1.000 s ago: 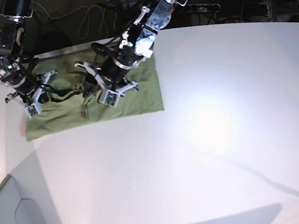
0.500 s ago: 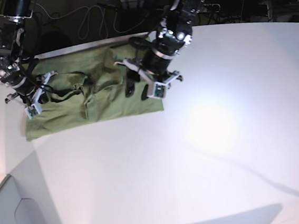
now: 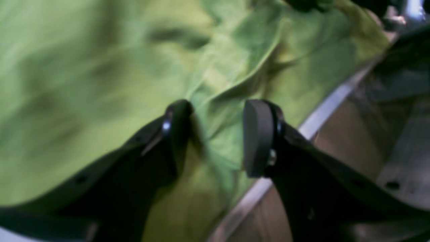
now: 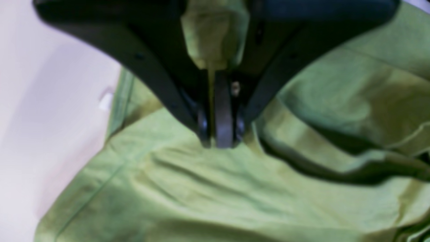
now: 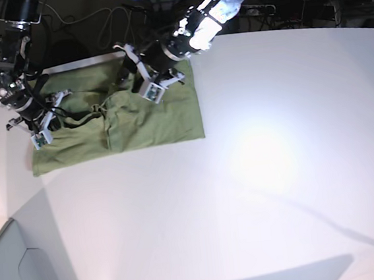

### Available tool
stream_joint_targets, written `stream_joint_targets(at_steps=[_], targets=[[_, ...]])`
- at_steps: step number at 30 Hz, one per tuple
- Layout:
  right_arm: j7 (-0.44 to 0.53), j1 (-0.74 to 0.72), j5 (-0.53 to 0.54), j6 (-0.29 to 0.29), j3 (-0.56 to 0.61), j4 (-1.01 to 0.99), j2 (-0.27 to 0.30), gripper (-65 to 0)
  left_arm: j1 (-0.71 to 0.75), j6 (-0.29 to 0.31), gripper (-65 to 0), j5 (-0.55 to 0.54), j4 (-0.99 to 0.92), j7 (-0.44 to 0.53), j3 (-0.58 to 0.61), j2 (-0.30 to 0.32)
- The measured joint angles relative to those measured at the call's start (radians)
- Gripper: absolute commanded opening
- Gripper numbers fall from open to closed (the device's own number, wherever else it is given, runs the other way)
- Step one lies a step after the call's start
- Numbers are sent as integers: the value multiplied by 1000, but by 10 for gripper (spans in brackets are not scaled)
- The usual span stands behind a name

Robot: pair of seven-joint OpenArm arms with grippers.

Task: Fold the T-shirt properly
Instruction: 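Lay the folded end down, open the left gripper and lift away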

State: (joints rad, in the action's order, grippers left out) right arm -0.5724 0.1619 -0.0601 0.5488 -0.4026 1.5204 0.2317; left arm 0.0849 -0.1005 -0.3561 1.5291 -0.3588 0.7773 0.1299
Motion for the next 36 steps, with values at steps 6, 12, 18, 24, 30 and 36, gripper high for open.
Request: stream_joint_targets(at_steps=[6, 12, 18, 24, 30, 36], targets=[[0, 0, 0, 0, 0, 1, 1, -649, -70, 0, -394, -1, 0, -3, 101, -2], [0, 0, 0, 0, 0, 1, 1, -572, -101, 1, -389, -7, 3, 10, 181, -1], [4, 0, 0, 0, -5, 2, 1, -320, -94, 3, -389, -7, 50, 1, 205, 15], [6, 2, -7, 0, -18, 96, -5, -214, -96, 6, -389, -8, 150, 7, 194, 45], [-7, 5, -7, 0, -125, 173, -68, -207, -34, 4, -389, -11, 245, 11, 45, 112], [1, 2, -6, 0, -206, 158, -94, -144, 133, 6, -389, -11, 256, 5, -347, 150]])
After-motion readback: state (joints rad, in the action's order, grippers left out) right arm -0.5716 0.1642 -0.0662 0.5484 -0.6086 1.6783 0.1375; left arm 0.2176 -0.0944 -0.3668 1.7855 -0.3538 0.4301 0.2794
